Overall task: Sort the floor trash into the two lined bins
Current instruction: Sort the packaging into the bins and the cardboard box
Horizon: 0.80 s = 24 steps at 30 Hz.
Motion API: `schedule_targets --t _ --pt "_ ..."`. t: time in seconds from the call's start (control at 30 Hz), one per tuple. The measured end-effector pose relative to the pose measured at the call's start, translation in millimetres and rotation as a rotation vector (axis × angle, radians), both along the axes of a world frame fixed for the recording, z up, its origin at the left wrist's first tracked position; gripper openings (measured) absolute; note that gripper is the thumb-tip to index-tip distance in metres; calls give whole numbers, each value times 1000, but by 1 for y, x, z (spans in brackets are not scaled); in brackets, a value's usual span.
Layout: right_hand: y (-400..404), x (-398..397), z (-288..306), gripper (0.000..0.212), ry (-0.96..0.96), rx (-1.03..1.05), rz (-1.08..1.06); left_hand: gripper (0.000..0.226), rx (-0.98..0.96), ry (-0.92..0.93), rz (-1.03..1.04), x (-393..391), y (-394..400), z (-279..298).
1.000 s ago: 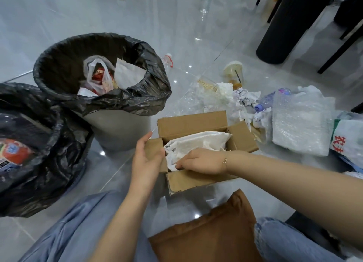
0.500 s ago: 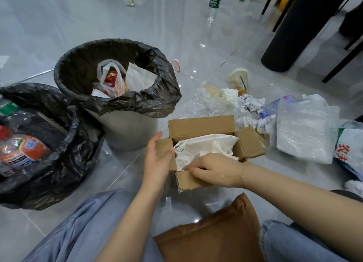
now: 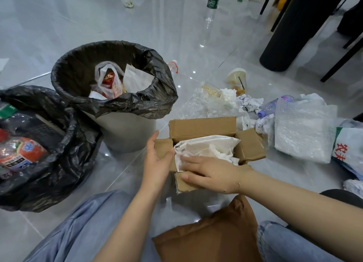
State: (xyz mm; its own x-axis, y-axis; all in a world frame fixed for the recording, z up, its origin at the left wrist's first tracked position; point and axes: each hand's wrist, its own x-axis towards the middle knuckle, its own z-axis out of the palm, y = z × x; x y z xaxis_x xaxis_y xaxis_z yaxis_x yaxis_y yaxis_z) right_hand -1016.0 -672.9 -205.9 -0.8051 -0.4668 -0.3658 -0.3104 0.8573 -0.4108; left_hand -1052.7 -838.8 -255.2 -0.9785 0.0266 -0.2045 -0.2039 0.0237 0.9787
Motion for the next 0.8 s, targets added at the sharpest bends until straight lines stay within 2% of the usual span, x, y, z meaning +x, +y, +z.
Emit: schedule_targets --t 0.1,0.17,0.27,0.4,0.5,0.6,0.7,0.8 --pt "18 18 2 48 413 -28 -142 83 24 -51 20 -3 0 -5" --pt "34 23 2 56 541 20 -345 88 17 -77 38 -5 0 -8" --pt "52 22 1 74 428 168 -422 79 -7 -66 42 -5 1 -7" --pt "58 18 -6 68 346 161 -402 72 -15 -26 38 -3 2 -8" --pt "58 15 -11 74 288 202 -320 69 -38 -23 45 -2 5 -7" --pt "58 9 -13 58 171 244 -294 67 -49 0 35 -1 7 -5" --pt "59 -2 -12 54 86 262 -289 69 -54 8 29 0 8 -3" --pt "62 -5 -10 49 89 231 -296 84 -38 8 70 4 8 1"
